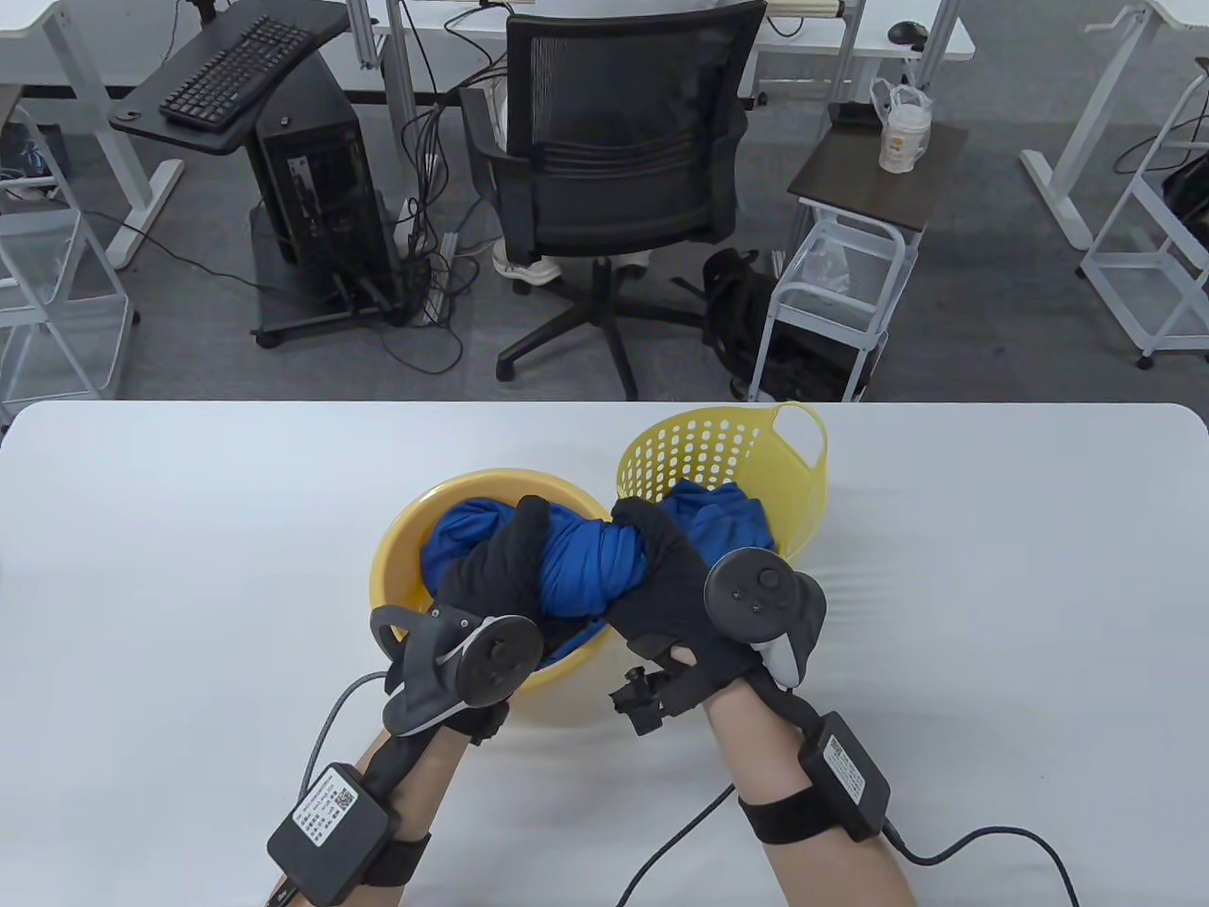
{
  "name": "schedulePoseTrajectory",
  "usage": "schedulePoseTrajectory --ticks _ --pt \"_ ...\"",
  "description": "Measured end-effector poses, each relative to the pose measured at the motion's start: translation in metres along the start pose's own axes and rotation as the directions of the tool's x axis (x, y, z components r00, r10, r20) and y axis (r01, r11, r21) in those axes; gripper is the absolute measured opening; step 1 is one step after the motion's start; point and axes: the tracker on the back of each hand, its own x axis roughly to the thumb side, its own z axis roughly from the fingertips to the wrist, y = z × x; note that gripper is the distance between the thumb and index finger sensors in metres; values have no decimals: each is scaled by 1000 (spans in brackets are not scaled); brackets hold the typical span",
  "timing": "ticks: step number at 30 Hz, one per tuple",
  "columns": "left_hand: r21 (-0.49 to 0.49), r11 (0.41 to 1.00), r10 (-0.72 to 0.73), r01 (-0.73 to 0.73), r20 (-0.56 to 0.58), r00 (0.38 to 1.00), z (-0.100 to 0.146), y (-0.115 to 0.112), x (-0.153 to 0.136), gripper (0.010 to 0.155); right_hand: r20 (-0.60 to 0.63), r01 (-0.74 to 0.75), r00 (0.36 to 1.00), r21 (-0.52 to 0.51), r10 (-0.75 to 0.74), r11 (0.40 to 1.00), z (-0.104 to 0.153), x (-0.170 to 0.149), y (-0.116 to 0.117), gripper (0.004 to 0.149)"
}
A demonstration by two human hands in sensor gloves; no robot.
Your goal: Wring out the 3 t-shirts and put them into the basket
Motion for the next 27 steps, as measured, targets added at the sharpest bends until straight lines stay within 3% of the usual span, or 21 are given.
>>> schedulePoseTrajectory --ticks 7,11,14,19,21,23,27 --pt "-100 949 304 -298 50 952 -2 -2 -9 114 45 98 994 -36 -96 995 -1 -8 -15 86" --pt "-22 965 261 -261 51 964 2 13 -13 103 51 218 976 -106 -214 970 -4 -22 -24 88" --pt "-8 986 168 -169 -19 986 2 19 -32 98 2 268 961 -259 -277 928 -3 -36 -43 88" --pt "-89 989 105 -120 -156 982 0 4 -60 96 -81 -74 996 -463 41 883 2 -49 -78 89" --pt "-154 979 102 -134 -201 974 -3 -8 -66 95 -203 -267 959 -404 198 875 1 -54 -80 88" --pt "-213 967 88 -137 -224 971 -5 -19 -67 95 -249 -367 923 -340 294 866 -1 -58 -76 87" --pt "-389 912 39 -129 -230 972 -10 -50 -57 91 -283 -473 861 -143 422 870 -8 -62 -58 82"
